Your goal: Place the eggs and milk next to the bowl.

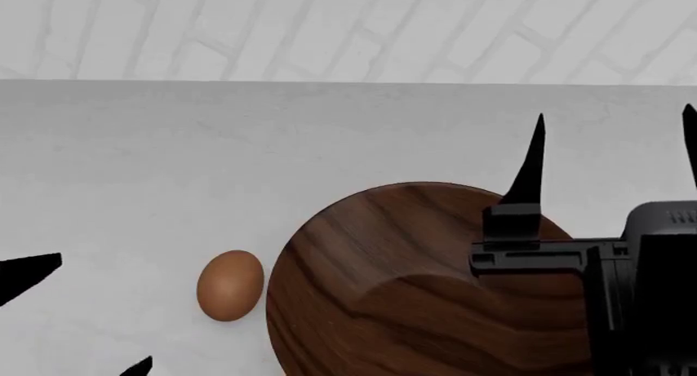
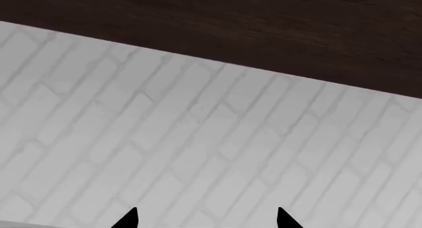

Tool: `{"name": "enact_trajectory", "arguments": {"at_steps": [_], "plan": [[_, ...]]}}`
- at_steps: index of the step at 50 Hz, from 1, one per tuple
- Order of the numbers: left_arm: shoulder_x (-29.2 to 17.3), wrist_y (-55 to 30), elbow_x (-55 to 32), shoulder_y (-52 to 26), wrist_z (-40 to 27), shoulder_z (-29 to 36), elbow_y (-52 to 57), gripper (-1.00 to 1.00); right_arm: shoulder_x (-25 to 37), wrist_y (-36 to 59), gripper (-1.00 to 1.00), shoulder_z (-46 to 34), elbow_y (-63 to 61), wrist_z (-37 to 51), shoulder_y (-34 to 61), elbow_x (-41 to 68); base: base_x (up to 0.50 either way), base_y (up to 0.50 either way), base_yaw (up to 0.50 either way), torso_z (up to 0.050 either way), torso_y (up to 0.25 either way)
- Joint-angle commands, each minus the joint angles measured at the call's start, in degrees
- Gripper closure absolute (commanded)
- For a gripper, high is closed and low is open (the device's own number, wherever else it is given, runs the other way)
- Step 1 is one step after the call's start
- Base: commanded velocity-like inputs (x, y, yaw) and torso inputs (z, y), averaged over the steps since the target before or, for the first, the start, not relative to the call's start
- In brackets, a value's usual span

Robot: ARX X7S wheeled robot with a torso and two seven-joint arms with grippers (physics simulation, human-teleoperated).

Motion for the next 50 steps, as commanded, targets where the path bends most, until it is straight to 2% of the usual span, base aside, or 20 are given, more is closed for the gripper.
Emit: {"name": "enact_trajectory", "arguments": {"at_steps": [1,10,18,30,39,50], "plan": [[-1.2,5.2,2.3,9.8,-5.2,-8.2,1.1,-1.00,0.9,2.8,-1.00,-0.1,-2.0,1.1,0.9,0.7,0.00,0.00,0.00,0.000,0.000],[-1.8,6.1,5.0,14.5,-9.0,-12.8,1.5,-1.00,1.7,5.9,-1.00,0.0,-3.7,2.3,1.4,1.4,0.00,0.00,0.00,0.000,0.000],[-1.3,5.9,7.7,15.1,-11.1,-12.9,1.6,-1.00,2.9,11.3,-1.00,0.7,-5.9,4.2,2.2,3.2,0.00,0.00,0.00,0.000,0.000],[1.6,5.5,17.1,13.8,-8.3,-6.3,-0.8,-1.00,3.1,28.3,-1.00,4.7,-11.6,10.5,7.7,12.0,0.00,0.00,0.00,0.000,0.000],[2.6,5.9,19.7,12.8,-6.9,-3.9,-2.2,-1.00,1.3,38.8,-1.00,7.4,-14.2,14.2,12.9,19.6,0.00,0.00,0.00,0.000,0.000],[3.2,6.5,21.0,13.4,-6.2,-2.9,-2.6,-1.00,-2.5,54.8,-1.00,17.0,-16.7,21.9,21.3,36.3,0.00,0.00,0.00,0.000,0.000]]}}
